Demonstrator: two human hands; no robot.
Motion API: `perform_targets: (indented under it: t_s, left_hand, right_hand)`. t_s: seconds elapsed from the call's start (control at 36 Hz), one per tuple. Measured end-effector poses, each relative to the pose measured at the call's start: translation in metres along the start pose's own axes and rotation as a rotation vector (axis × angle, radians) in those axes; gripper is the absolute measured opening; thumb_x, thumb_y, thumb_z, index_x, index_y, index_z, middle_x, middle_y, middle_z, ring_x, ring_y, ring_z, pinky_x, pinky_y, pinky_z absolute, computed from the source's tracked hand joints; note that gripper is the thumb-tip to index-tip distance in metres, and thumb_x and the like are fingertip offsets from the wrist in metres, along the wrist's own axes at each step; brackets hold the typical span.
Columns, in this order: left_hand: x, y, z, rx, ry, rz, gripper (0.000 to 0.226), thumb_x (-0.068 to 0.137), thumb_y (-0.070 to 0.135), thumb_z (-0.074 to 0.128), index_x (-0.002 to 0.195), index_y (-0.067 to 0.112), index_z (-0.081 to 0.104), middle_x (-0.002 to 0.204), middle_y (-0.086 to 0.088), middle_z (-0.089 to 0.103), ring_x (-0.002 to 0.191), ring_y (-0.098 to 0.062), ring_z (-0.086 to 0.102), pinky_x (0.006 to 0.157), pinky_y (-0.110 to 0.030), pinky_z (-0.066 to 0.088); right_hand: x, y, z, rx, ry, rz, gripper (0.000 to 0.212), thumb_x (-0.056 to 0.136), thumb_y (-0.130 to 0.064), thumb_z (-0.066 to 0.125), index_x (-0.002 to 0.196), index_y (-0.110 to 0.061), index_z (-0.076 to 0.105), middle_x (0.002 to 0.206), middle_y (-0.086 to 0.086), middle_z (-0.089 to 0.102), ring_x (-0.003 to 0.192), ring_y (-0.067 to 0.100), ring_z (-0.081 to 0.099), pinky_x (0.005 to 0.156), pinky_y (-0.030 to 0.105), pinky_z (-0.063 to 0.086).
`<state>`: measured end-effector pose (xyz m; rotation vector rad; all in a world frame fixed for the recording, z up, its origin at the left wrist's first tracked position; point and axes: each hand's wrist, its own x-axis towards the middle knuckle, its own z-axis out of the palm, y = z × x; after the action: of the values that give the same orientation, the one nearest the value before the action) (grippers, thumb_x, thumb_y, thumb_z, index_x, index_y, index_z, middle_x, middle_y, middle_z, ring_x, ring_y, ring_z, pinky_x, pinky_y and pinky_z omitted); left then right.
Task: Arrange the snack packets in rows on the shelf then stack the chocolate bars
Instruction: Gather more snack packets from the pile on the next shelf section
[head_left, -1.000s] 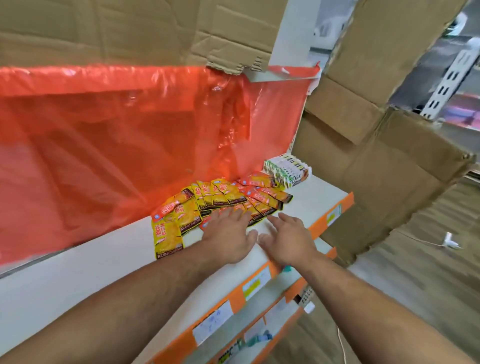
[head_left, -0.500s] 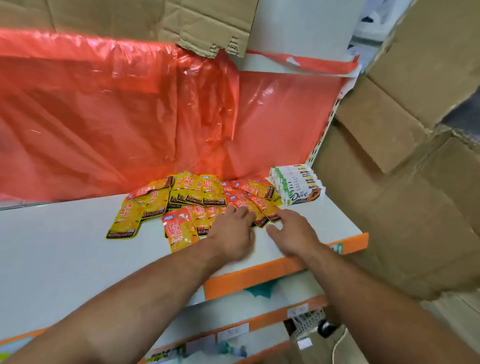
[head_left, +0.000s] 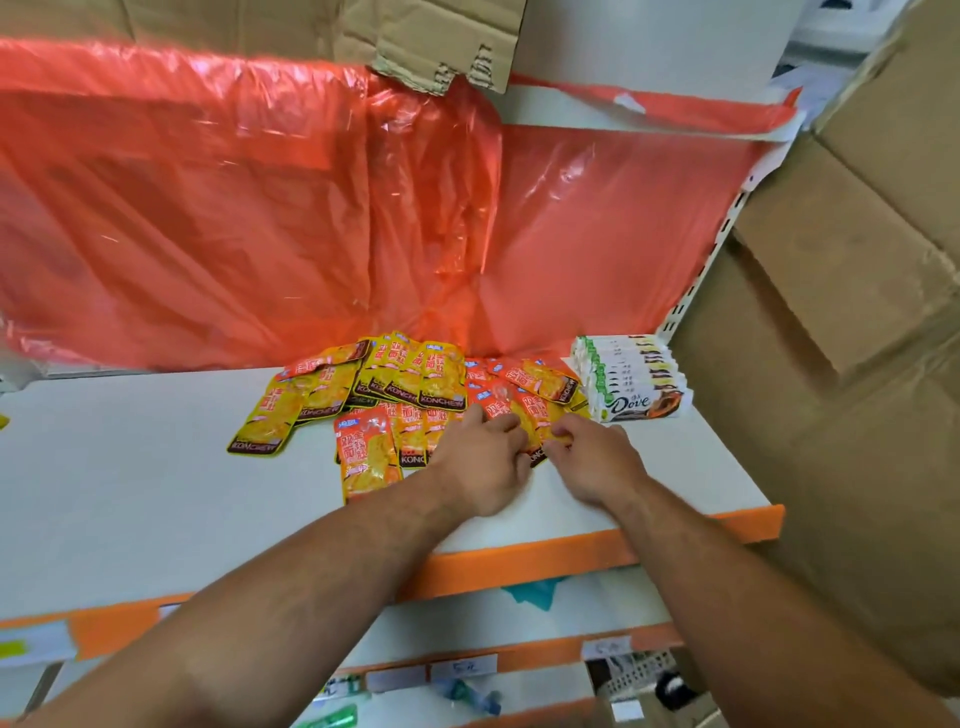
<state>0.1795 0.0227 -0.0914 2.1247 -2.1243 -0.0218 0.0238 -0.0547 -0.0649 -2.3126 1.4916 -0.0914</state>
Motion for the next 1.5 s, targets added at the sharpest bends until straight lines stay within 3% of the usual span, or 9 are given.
perform_targets:
  t_s: [0.11,0.25,0.36,0.47,0.61,0.86,1.03,1.17,1.5]
  left_hand:
    - [-0.001,0.006,-0.01,-0.107,0.026,-0.006,0.043,0.096,0.038,0.031,0.099,0.017,0.068,0.123,0.002,0.062,0.1,-0.028,0.048,0.093,-0.037,0.04]
    - [-0.002,0.002,-0.008,-0.215,0.123,0.016,0.021,0.09,0.024,0.052,0.088,0.015,0.071,0.11,-0.001,0.069,0.098,-0.026,0.056,0.094,-0.03,0.031]
    - [-0.001,-0.004,-0.006,-0.36,0.151,-0.067,0.015,0.077,0.023,0.054,0.065,0.025,0.047,0.072,0.008,0.055,0.073,-0.018,0.047,0.082,-0.037,0.047]
    - [-0.006,-0.007,-0.006,-0.446,0.139,-0.079,0.004,0.074,0.019,0.059,0.077,0.021,0.06,0.082,0.007,0.063,0.083,-0.019,0.053,0.079,-0.031,0.045]
    - [-0.012,-0.011,-0.003,-0.479,0.162,-0.089,0.023,0.075,0.014,0.063,0.097,0.013,0.068,0.108,-0.002,0.057,0.094,-0.022,0.057,0.073,-0.029,0.049]
    - [-0.017,-0.006,0.002,-0.28,0.183,-0.035,0.029,0.077,0.026,0.052,0.086,0.015,0.077,0.086,-0.009,0.058,0.086,-0.032,0.056,0.069,-0.038,0.051]
    - [-0.019,-0.006,-0.004,-0.293,0.073,-0.062,0.051,0.079,0.037,0.033,0.095,0.014,0.075,0.091,-0.009,0.06,0.1,-0.028,0.054,0.08,-0.036,0.05]
    - [-0.02,-0.009,-0.005,-0.315,0.006,-0.092,0.045,0.081,0.038,0.038,0.099,0.015,0.074,0.096,-0.007,0.06,0.106,-0.026,0.052,0.084,-0.035,0.049]
    - [-0.017,-0.014,-0.031,-0.948,0.095,-0.569,0.014,0.082,0.019,0.068,0.087,0.011,0.059,0.075,-0.002,0.058,0.068,-0.021,0.055,0.058,-0.027,0.036]
  right_hand:
    - [0.005,0.002,0.006,0.058,0.08,-0.019,0.021,0.094,-0.038,0.051,0.079,-0.025,0.055,0.093,-0.004,0.063,0.096,0.029,0.057,0.076,0.04,0.051]
    - [0.01,-0.003,0.009,0.163,0.12,0.048,0.03,0.092,-0.04,0.061,0.069,-0.023,0.051,0.084,-0.004,0.06,0.082,0.024,0.059,0.068,0.038,0.05]
    - [0.018,-0.009,0.007,0.219,0.08,0.131,0.022,0.089,-0.043,0.066,0.098,-0.024,0.058,0.098,-0.003,0.064,0.091,0.023,0.061,0.073,0.034,0.047]
    - [0.022,-0.016,0.004,0.151,0.035,0.173,0.062,0.081,-0.049,0.071,0.13,-0.02,0.049,0.126,0.006,0.047,0.11,0.029,0.057,0.088,0.039,0.049]
    - [0.027,-0.022,-0.005,0.122,-0.094,0.128,0.052,0.074,-0.033,0.078,0.122,-0.021,0.062,0.124,0.008,0.058,0.102,0.027,0.061,0.087,0.035,0.053]
    - [0.025,-0.031,-0.005,0.144,-0.145,0.197,0.045,0.061,-0.017,0.079,0.096,-0.031,0.054,0.111,-0.001,0.062,0.104,0.023,0.06,0.089,0.039,0.054]
    - [0.015,-0.046,-0.011,0.309,-0.131,0.232,0.031,0.073,-0.019,0.078,0.07,-0.02,0.047,0.069,-0.001,0.053,0.062,0.013,0.053,0.052,0.027,0.038]
    - [0.01,-0.047,-0.003,0.445,-0.082,0.289,0.049,0.064,-0.023,0.089,0.104,-0.012,0.062,0.098,0.007,0.07,0.087,0.025,0.068,0.081,0.041,0.058]
    - [-0.018,-0.053,-0.008,0.981,-0.097,0.312,0.018,0.085,-0.003,0.074,0.101,-0.011,0.071,0.097,0.012,0.076,0.094,0.035,0.072,0.09,0.053,0.056]
